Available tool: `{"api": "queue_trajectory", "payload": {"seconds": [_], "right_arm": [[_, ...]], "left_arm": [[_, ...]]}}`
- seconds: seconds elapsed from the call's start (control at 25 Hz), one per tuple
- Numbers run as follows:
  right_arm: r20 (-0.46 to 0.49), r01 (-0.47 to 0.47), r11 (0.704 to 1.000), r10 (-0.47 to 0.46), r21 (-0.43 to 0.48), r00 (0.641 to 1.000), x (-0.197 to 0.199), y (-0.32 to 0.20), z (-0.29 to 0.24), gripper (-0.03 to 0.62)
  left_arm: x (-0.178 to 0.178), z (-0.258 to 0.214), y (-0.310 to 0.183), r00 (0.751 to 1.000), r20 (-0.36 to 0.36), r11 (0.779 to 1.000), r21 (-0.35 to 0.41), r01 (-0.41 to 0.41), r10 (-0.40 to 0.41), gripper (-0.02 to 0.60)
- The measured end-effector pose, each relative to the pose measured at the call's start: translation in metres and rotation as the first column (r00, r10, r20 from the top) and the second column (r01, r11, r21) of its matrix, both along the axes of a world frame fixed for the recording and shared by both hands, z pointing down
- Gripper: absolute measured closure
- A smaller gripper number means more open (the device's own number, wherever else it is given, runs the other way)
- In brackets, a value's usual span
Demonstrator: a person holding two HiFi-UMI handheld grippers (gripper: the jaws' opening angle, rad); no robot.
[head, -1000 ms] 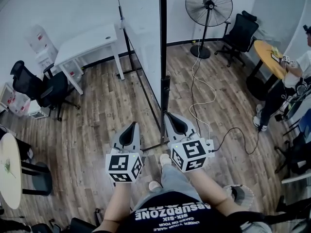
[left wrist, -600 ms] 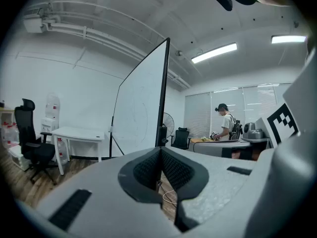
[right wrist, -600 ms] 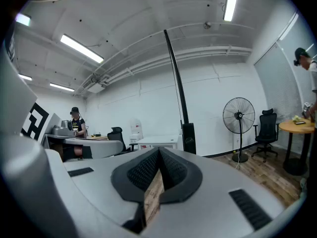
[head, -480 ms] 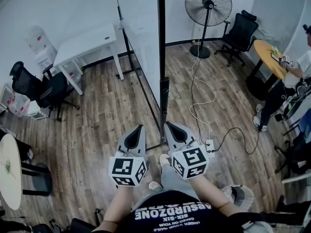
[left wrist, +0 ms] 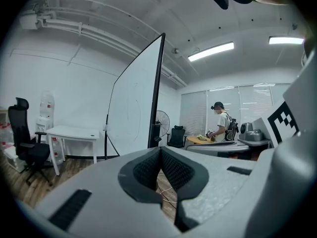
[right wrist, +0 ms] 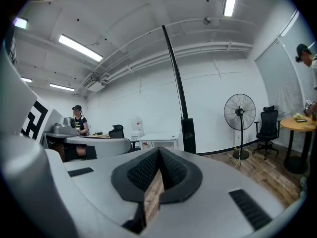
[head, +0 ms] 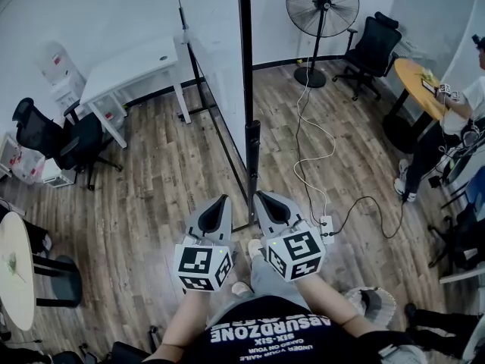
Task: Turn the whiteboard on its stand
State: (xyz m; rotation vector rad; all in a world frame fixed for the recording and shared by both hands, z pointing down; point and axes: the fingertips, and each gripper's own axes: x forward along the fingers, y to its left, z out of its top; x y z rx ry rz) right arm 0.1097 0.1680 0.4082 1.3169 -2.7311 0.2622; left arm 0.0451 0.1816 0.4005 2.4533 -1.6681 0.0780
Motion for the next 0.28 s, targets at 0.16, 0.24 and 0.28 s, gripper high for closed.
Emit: {"api": "queue_trajectory", "payload": {"seconds": [0.16, 0.24, 0.28], "right_arm": [[-0.008, -0.002, 1.0, 0.002, 0.0, 1.0, 0.0018, -0.0038, 0.0007, 0.595], [-0.011, -0.004, 1.0, 0.003, -0.002, 1.0, 0.0031, -0.006, 0.0014, 0.595], [-0.012, -0.004, 1.0, 0.004, -0.003, 1.0, 0.0037, -0.0072, 0.0019, 0.595]], "left_arm": [[0.0032, 0.0015, -0.0029, 1.0, 0.002, 1.0, -0.002, -0.003, 0.003, 0.577], [0.0044, 0.0023, -0.0048, 1.0, 0.002, 1.0, -0.004, -0.003, 0.003, 0.577], [0.005, 0.0028, -0.0058, 1.0, 0.002, 1.0, -0.005, -0.002, 0.002, 0.577]]}}
